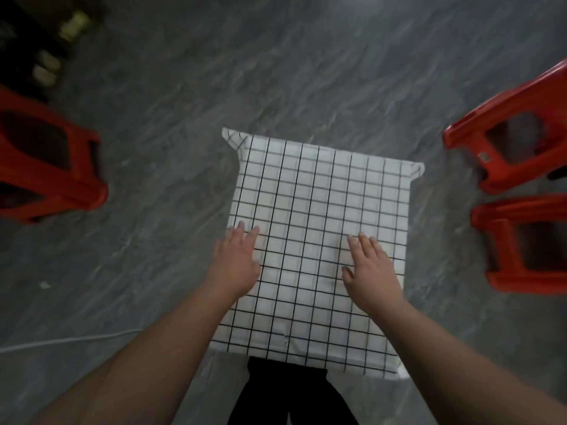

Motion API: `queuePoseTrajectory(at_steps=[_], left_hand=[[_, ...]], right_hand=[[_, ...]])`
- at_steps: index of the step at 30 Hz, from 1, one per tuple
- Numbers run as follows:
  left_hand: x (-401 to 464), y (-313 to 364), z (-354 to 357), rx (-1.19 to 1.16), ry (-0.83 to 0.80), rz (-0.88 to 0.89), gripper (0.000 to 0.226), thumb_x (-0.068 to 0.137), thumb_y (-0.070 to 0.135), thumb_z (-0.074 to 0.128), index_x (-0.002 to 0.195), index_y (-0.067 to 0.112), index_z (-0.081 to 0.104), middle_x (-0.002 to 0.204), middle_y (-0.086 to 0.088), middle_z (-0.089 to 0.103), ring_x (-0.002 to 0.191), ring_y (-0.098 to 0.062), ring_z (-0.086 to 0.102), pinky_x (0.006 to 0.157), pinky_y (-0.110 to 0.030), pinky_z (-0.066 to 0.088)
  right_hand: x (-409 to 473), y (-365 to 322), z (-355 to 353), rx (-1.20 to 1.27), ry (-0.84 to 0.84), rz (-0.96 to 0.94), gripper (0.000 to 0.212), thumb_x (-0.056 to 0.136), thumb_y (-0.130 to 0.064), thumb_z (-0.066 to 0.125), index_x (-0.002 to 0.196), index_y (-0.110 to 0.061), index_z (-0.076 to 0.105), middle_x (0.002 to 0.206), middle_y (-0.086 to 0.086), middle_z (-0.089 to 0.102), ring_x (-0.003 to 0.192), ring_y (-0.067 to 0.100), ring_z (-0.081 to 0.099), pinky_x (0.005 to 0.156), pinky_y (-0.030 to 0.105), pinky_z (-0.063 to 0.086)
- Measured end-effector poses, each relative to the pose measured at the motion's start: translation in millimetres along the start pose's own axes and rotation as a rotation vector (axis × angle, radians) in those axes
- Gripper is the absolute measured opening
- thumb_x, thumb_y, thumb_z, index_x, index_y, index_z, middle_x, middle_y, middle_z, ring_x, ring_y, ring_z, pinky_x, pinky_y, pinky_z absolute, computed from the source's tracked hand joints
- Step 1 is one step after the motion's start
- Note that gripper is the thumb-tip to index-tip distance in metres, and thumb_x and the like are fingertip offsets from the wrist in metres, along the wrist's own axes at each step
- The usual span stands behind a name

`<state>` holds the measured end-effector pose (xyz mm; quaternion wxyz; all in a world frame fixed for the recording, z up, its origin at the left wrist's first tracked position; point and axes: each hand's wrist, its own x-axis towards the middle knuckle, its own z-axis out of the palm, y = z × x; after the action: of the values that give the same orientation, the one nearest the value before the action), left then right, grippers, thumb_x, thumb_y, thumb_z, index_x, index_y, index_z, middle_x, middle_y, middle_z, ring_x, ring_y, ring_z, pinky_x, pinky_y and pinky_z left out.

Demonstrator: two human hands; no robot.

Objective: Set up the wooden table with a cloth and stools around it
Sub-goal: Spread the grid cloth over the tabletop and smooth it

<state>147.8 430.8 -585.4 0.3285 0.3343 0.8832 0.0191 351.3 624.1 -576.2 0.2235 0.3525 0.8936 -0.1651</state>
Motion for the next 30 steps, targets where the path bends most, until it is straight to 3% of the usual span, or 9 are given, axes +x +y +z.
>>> queuePoseTrajectory(at_steps=[7,10,15,23,26,30], left_hand=[[-114.3,37.3,-138.0,0.023,0.244,0.134,0.068,0.096,0.031,0.046,0.156,0.023,0.016,0.164,-0.005,0.014,0.151,-0.026,0.008,0.122,-0.051,0.010],[-171.5,50.8,-177.2,0.047,0.315,0.188,0.067,0.095,0.034,0.047,0.156,0.023,0.019,0.164,-0.005,0.017,0.151,-0.027,0.010,0.121,-0.053,0.013],[-252.8,69.4,-219.6,-0.013,0.447,0.225,0.064,0.095,0.040,0.047,0.154,0.023,0.026,0.162,-0.007,0.024,0.150,-0.028,0.016,0.120,-0.054,0.018],[-320.3,111.5,-233.4,-0.006,0.515,0.280,0.068,0.092,0.053,0.034,0.154,0.029,0.023,0.163,-0.003,0.021,0.150,-0.025,0.014,0.121,-0.051,0.015],[-334.9,136.7,-220.0,-0.021,0.515,0.267,0.065,0.096,0.049,0.043,0.155,0.029,0.022,0.163,-0.004,0.018,0.151,-0.024,0.011,0.122,-0.050,0.013],[-358.0,190.9,-194.6,-0.018,0.509,0.292,0.066,0.098,0.050,0.039,0.156,0.030,0.016,0.165,-0.001,0.012,0.152,-0.023,0.005,0.123,-0.048,0.011]], right_hand=[[-112.6,-48.1,-155.9,0.088,0.237,-0.060,0.066,0.099,-0.034,0.046,0.158,-0.017,0.020,0.164,0.010,0.021,0.152,0.029,0.012,0.124,0.039,0.007],[-173.4,-65.1,-192.3,0.116,0.326,-0.087,0.067,0.096,-0.037,0.047,0.156,-0.019,0.024,0.163,0.009,0.026,0.151,0.030,0.018,0.121,0.049,0.021],[-256.0,-74.7,-230.5,0.134,0.420,-0.089,0.068,0.093,-0.047,0.037,0.156,-0.023,0.025,0.163,0.005,0.025,0.151,0.028,0.017,0.119,0.052,0.024],[-309.4,-45.1,-254.4,0.103,0.501,-0.135,0.073,0.091,-0.057,0.026,0.157,-0.026,0.023,0.166,0.001,0.017,0.153,0.023,0.011,0.121,0.051,0.020],[-324.3,-25.1,-253.4,0.121,0.526,-0.133,0.074,0.090,-0.058,0.025,0.156,-0.025,0.024,0.165,0.002,0.020,0.152,0.023,0.014,0.120,0.049,0.021],[-357.7,23.0,-248.3,0.175,0.557,-0.139,0.072,0.092,-0.057,0.030,0.157,-0.027,0.021,0.165,0.000,0.018,0.152,0.021,0.011,0.121,0.049,0.021]])
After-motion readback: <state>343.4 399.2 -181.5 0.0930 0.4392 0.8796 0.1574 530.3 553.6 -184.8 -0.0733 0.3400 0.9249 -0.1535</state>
